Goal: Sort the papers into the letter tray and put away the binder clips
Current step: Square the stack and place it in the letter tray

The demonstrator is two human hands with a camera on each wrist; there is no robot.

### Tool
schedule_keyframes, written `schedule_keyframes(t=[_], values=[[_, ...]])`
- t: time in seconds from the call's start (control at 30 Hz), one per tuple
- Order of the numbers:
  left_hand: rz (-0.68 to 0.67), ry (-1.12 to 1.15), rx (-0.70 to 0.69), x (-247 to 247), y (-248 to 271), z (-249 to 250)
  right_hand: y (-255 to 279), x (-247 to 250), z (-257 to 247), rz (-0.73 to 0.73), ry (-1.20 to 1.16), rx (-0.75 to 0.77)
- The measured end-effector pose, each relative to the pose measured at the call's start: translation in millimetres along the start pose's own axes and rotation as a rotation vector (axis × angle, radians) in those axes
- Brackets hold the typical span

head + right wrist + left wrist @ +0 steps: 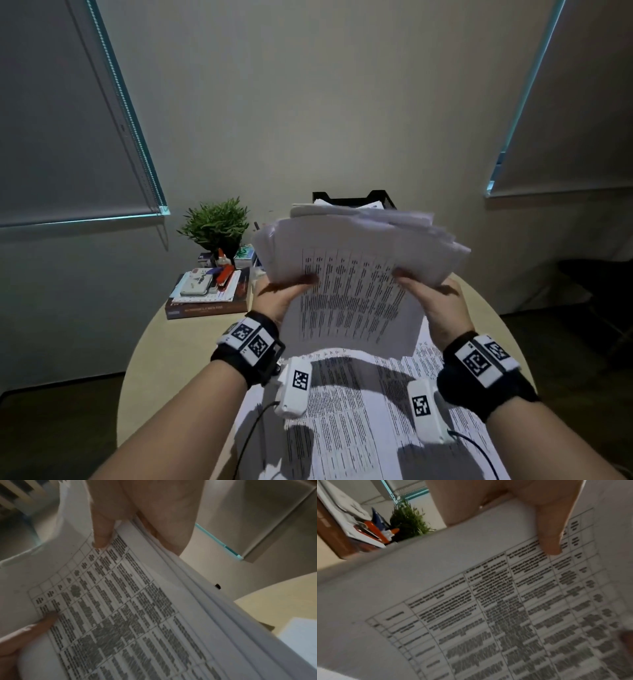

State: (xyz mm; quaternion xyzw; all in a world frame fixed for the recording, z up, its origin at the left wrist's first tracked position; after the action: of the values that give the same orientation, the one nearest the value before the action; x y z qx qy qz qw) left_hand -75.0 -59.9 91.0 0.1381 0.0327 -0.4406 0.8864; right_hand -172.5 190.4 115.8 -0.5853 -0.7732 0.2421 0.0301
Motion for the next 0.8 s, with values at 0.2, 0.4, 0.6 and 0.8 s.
schedule_keyframes(t=[0.2, 0.4, 0.6, 0.8], values=[[-0.018, -0.012, 0.2, 9.6, 1.4, -56.0, 43.0, -0.9, 59.0, -0.092, 0.091, -0.221], [0.034, 0.119, 0.087, 5.7, -2.3, -23.3, 20.4, -14.2, 30.2, -0.024, 0.02, -0.119], [0.006, 0.004, 0.05, 3.8, 0.5, -20.1, 8.9, -6.5, 31.9, -0.004, 0.135, -0.108], [-0.06, -0.055, -0.014, -4.7, 0.4, -18.9, 1.5, -9.8, 10.1, 0.04, 0.118, 0.012]])
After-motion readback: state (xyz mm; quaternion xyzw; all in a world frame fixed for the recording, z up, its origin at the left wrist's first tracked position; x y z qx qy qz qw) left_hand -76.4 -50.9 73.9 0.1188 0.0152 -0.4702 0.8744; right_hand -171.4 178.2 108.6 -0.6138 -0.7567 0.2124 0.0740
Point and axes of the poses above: each hand's wrist, its own y-axis away from the middle knuckle, its own x-axis out of the back of the hand, z = x × y, the point moved 7 cm from there along -y, towards the middle knuckle, and after that the axes turned 13 degrees about x, right-handed, at the moved point
